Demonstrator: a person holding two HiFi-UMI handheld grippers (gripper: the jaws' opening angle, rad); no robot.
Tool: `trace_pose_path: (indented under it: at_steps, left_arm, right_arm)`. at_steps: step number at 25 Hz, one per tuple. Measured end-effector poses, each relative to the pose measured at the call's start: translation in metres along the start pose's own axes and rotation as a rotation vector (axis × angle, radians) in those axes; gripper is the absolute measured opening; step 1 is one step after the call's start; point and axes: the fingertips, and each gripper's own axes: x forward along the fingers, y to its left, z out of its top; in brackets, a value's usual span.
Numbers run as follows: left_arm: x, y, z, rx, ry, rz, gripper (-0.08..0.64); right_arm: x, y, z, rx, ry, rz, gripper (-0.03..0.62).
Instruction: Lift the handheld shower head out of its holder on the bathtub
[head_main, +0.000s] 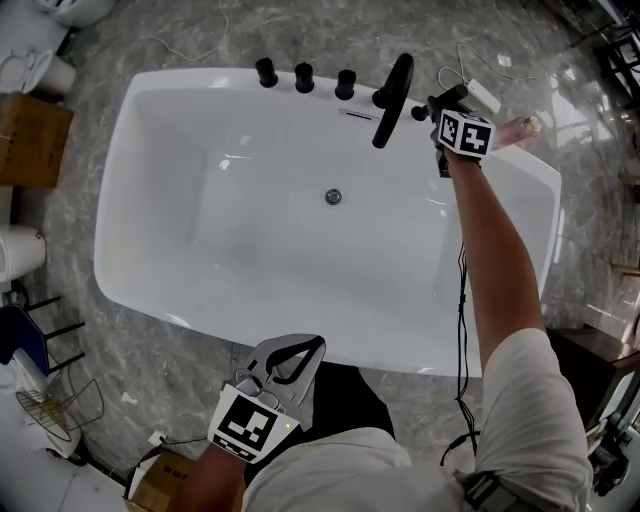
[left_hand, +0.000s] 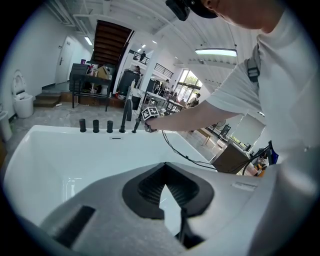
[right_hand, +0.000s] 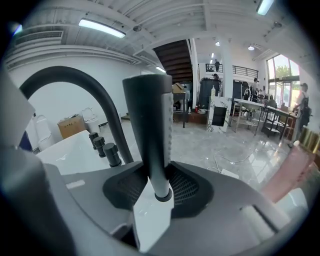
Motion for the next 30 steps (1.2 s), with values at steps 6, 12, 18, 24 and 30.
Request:
trace_pose_path:
  at_steps: [6,12,18,24,30]
  left_arm:
    - [-0.015,-0.013,0.007,0.032,-0.036,-0.015,0.008]
    - [-0.040,-0.021,0.010,0.049,-0.052,-0.017,0.008]
    - [-0.058,-0.026,0.012,0.075,-0.071,-0.021,0.008]
    - [-0.079,-0.036,0.011,0.091,-0.075,-0.030,0.006]
    - [-0.097,-0.046,0.008,0.120,-0.073,-0.041,0.008]
  right_arm:
    - [-0.033,0.011,0.021,-0.039,-0.029,-0.006,0.147]
    - [-0.066,0.020,0.043,-0.049,-0.063,-0.013,0.147]
    - [-0.093,0.029,0.053,-0.064,-0.085,-0.023,0.146]
    - [-0.123,0.043,0.067,-0.075,-0.107,-0.020,0.146]
    - [-0.156,0.055,0.084,-0.084,-0.143,-0.015,0.146]
